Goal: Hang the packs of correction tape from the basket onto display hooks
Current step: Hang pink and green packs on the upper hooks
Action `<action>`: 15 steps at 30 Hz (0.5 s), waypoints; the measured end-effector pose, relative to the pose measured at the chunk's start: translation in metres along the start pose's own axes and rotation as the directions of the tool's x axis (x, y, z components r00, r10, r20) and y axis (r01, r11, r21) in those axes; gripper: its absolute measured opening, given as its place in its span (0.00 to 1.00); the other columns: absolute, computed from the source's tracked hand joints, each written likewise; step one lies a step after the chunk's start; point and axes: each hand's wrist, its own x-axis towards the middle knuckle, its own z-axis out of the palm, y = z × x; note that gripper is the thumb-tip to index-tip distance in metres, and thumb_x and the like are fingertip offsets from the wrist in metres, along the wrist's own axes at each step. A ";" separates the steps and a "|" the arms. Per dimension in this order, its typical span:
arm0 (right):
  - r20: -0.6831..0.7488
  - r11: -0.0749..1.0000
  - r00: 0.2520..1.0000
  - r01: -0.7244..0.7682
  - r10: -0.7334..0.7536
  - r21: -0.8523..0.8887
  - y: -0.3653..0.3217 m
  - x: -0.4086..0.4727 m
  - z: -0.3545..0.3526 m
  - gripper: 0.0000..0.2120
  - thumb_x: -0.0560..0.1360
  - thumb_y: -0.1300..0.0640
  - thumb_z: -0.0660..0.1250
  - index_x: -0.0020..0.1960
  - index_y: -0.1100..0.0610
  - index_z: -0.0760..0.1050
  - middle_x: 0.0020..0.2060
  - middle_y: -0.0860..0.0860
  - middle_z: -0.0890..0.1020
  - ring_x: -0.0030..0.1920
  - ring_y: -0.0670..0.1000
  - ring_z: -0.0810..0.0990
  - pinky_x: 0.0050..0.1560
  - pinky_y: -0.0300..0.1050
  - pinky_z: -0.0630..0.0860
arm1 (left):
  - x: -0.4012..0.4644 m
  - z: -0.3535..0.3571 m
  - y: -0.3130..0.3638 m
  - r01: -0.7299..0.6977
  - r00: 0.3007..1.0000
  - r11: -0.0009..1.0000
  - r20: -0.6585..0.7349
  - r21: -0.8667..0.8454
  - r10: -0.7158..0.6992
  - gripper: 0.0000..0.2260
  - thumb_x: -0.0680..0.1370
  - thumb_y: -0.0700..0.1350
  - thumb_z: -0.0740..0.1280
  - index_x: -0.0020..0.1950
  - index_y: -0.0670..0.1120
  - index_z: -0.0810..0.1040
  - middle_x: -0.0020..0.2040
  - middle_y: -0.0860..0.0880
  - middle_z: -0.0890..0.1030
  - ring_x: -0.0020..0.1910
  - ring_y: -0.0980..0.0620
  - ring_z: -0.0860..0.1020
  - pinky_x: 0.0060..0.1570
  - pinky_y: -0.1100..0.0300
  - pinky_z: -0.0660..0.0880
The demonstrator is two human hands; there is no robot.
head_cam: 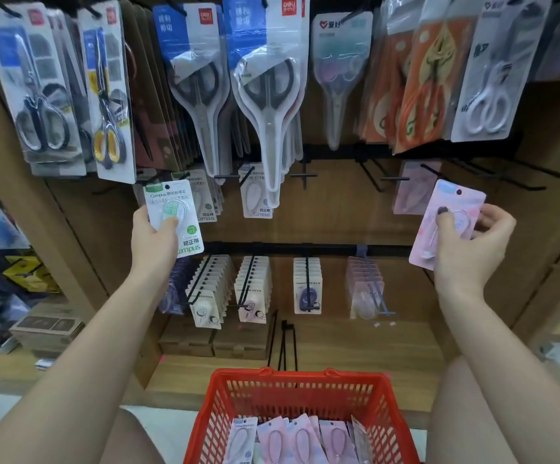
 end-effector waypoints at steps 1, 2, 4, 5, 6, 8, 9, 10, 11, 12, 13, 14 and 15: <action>-0.014 1.000 1.000 -0.005 0.005 0.002 0.001 0.003 -0.001 0.24 0.76 0.52 0.74 0.67 0.56 0.71 0.62 0.48 0.78 0.59 0.46 0.81 0.44 0.26 0.75 | 0.000 0.000 0.000 0.000 1.000 1.000 0.003 0.001 0.000 0.20 0.85 0.42 0.62 0.76 0.50 0.66 0.64 0.52 0.78 0.59 0.49 0.82 0.47 0.55 0.81; -0.026 1.000 1.000 -0.008 0.008 0.004 0.003 0.005 -0.002 0.24 0.76 0.52 0.74 0.68 0.56 0.71 0.62 0.47 0.79 0.60 0.46 0.81 0.46 0.26 0.75 | 0.000 0.000 0.001 0.001 1.000 1.000 0.006 0.001 -0.001 0.20 0.85 0.42 0.62 0.76 0.50 0.66 0.64 0.52 0.78 0.59 0.49 0.82 0.46 0.56 0.81; -0.049 1.000 0.999 -0.012 0.013 0.015 0.003 0.009 -0.004 0.23 0.77 0.51 0.74 0.68 0.55 0.72 0.62 0.46 0.79 0.61 0.45 0.81 0.48 0.26 0.77 | -0.001 -0.001 0.001 0.007 1.000 1.000 0.006 0.003 -0.007 0.20 0.85 0.42 0.62 0.76 0.51 0.66 0.64 0.52 0.78 0.58 0.50 0.82 0.45 0.56 0.80; -0.060 1.000 0.998 -0.013 0.015 0.022 0.003 0.011 -0.005 0.23 0.77 0.51 0.73 0.69 0.54 0.72 0.63 0.46 0.79 0.61 0.44 0.81 0.49 0.26 0.77 | -0.001 -0.001 0.001 0.012 1.000 1.000 0.007 0.004 -0.012 0.20 0.85 0.42 0.62 0.76 0.51 0.66 0.64 0.52 0.78 0.59 0.49 0.82 0.45 0.56 0.81; -0.069 1.000 0.997 -0.015 0.017 0.027 0.003 0.013 -0.006 0.23 0.78 0.51 0.73 0.70 0.54 0.72 0.63 0.45 0.79 0.61 0.43 0.80 0.49 0.25 0.77 | -0.001 -0.001 0.001 0.015 1.000 1.000 0.009 0.006 -0.015 0.20 0.85 0.42 0.62 0.76 0.51 0.66 0.64 0.52 0.78 0.59 0.49 0.82 0.45 0.55 0.81; -0.073 1.000 0.997 -0.016 0.018 0.021 0.004 0.016 -0.006 0.22 0.79 0.51 0.71 0.71 0.53 0.73 0.63 0.45 0.79 0.61 0.42 0.79 0.48 0.22 0.74 | -0.001 0.000 0.002 0.020 1.000 1.000 0.014 0.009 -0.020 0.19 0.85 0.42 0.62 0.76 0.51 0.66 0.64 0.52 0.78 0.59 0.48 0.82 0.45 0.55 0.81; -0.067 1.000 0.998 -0.016 0.017 0.015 0.004 0.018 -0.006 0.21 0.79 0.51 0.71 0.71 0.53 0.73 0.64 0.45 0.79 0.61 0.42 0.79 0.47 0.21 0.73 | -0.002 0.000 0.002 0.022 1.000 1.000 0.014 0.011 -0.022 0.19 0.85 0.43 0.62 0.76 0.51 0.66 0.64 0.51 0.78 0.59 0.48 0.82 0.45 0.55 0.81; -0.061 1.000 0.998 -0.015 0.015 0.008 0.005 0.019 -0.005 0.21 0.79 0.51 0.70 0.71 0.53 0.73 0.64 0.46 0.79 0.61 0.42 0.78 0.47 0.20 0.72 | -0.002 0.001 0.002 0.022 1.000 1.000 0.012 0.014 -0.022 0.19 0.85 0.43 0.62 0.76 0.51 0.66 0.64 0.51 0.78 0.59 0.48 0.82 0.44 0.56 0.80; -0.055 1.000 0.998 -0.011 0.011 -0.003 0.005 0.020 -0.005 0.22 0.80 0.51 0.70 0.72 0.53 0.73 0.65 0.46 0.79 0.61 0.42 0.78 0.46 0.19 0.71 | -0.003 0.001 0.002 0.024 1.000 1.000 0.010 0.016 -0.025 0.20 0.85 0.43 0.62 0.77 0.51 0.65 0.64 0.52 0.78 0.58 0.48 0.82 0.44 0.56 0.80; -0.049 1.000 0.999 -0.007 0.007 -0.018 0.007 0.021 -0.005 0.22 0.80 0.52 0.70 0.72 0.53 0.73 0.65 0.46 0.78 0.61 0.42 0.77 0.46 0.18 0.70 | -0.003 0.001 0.002 0.027 1.000 1.000 0.008 0.016 -0.027 0.20 0.85 0.43 0.62 0.77 0.51 0.65 0.64 0.52 0.78 0.57 0.49 0.82 0.43 0.57 0.80; -0.040 0.999 0.999 -0.005 0.004 -0.037 0.008 0.021 -0.005 0.22 0.80 0.52 0.70 0.73 0.54 0.73 0.65 0.46 0.77 0.61 0.42 0.76 0.45 0.17 0.69 | -0.004 0.001 0.002 0.027 1.000 1.000 0.007 0.015 -0.027 0.20 0.85 0.43 0.62 0.78 0.50 0.64 0.64 0.52 0.77 0.56 0.50 0.82 0.42 0.57 0.80; -0.030 0.998 1.000 -0.007 0.005 -0.061 0.010 0.022 -0.005 0.22 0.81 0.53 0.69 0.73 0.55 0.73 0.65 0.46 0.77 0.60 0.42 0.75 0.43 0.16 0.68 | -0.004 0.001 0.002 0.027 1.000 1.000 0.008 0.014 -0.027 0.21 0.86 0.43 0.62 0.78 0.50 0.64 0.64 0.52 0.77 0.55 0.51 0.82 0.42 0.57 0.79; -0.019 0.996 1.000 -0.015 0.013 -0.089 0.012 0.024 -0.005 0.22 0.81 0.53 0.69 0.73 0.55 0.73 0.66 0.47 0.77 0.60 0.42 0.74 0.42 0.17 0.67 | -0.004 0.001 0.002 0.027 1.000 1.000 0.008 0.015 -0.027 0.21 0.86 0.43 0.62 0.78 0.50 0.64 0.64 0.51 0.78 0.55 0.52 0.82 0.41 0.58 0.79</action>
